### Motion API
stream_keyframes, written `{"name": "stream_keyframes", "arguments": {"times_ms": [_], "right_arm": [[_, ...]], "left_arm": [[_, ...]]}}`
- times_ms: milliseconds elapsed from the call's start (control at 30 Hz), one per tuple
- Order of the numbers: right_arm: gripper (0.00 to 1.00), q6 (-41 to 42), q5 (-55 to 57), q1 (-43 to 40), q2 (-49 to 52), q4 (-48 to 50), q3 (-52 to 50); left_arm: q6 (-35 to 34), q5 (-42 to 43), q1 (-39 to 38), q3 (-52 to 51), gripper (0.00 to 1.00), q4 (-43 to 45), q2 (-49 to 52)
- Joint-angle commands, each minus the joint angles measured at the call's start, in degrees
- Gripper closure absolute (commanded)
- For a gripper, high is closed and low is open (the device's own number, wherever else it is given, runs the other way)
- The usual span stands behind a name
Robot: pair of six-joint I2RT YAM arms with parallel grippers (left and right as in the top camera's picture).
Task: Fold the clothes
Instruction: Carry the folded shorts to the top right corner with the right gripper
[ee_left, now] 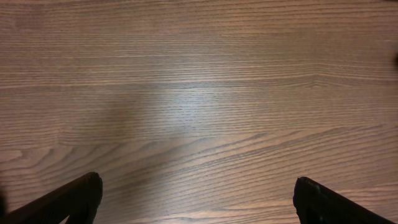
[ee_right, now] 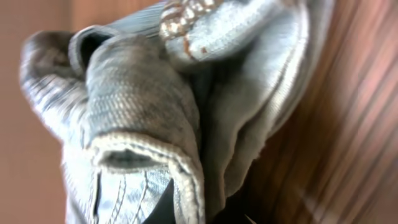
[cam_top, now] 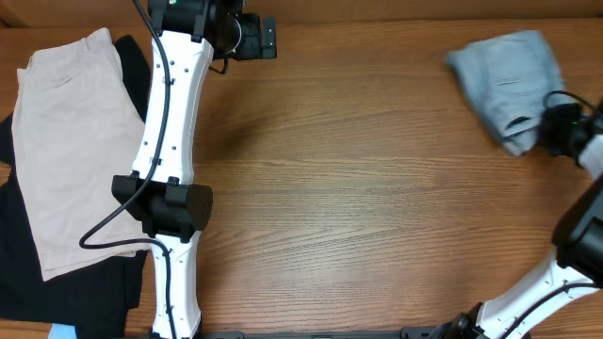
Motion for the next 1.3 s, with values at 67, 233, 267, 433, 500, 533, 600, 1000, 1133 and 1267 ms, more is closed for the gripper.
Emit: {"name": "stream_keyframes", "arguments": {"times_ms": [67,233,267,433,500,533,600,1000,1133,1267], "right_arm": [[0.96,0.9,4.3,2.0,-0.1,3.2,-0.2],[0.96,0.9,8.0,3.8,0.5,5.8,-0.2],[0.96,0.8,8.4,4.1,0.7,6.3,-0.2],[0.96,0.9,8.8,4.5,1.8,9.4,-0.2],[0.96,0.9,8.8,4.6,2.4,10.1,-0.2],[0.96,0.9,8.8,4.6,2.6,10.2,-0.2],[0.94,0.9,8.8,4.6,3.1,10.3,-0.2],[0.0,-8.0,4.9,1.5,-7.0,1.6,0.8],[0.0,-15.8,4.2,-0.3,-18.4,-6.6,1.0],[0.0,-23.8,3.1,-0.3,-30.7,-14.6,1.0]], "left_arm": [[0.2,-0.8,0.3,0.7,0.0,0.3,-0.4],[0.2,-0.8,0.3,0.7,0.0,0.4,-0.4],[0.2,-0.8,0.3,0.7,0.0,0.5,-0.4],[0.2,-0.8,0.3,0.7,0.0,0.5,-0.4],[0.2,-0.8,0.2,0.7,0.0,0.5,-0.4],[0.2,-0.8,0.2,0.7,0.0,0.5,-0.4],[0.2,-0.8,0.2,0.7,0.0,0.5,-0.4],[0.3,-2.8,0.3,0.7,0.0,0.9,-0.4],[0.2,-3.0,0.3,0.7,0.0,0.9,-0.4],[0.2,-3.0,0.3,0.7,0.0,0.9,-0.4]]}}
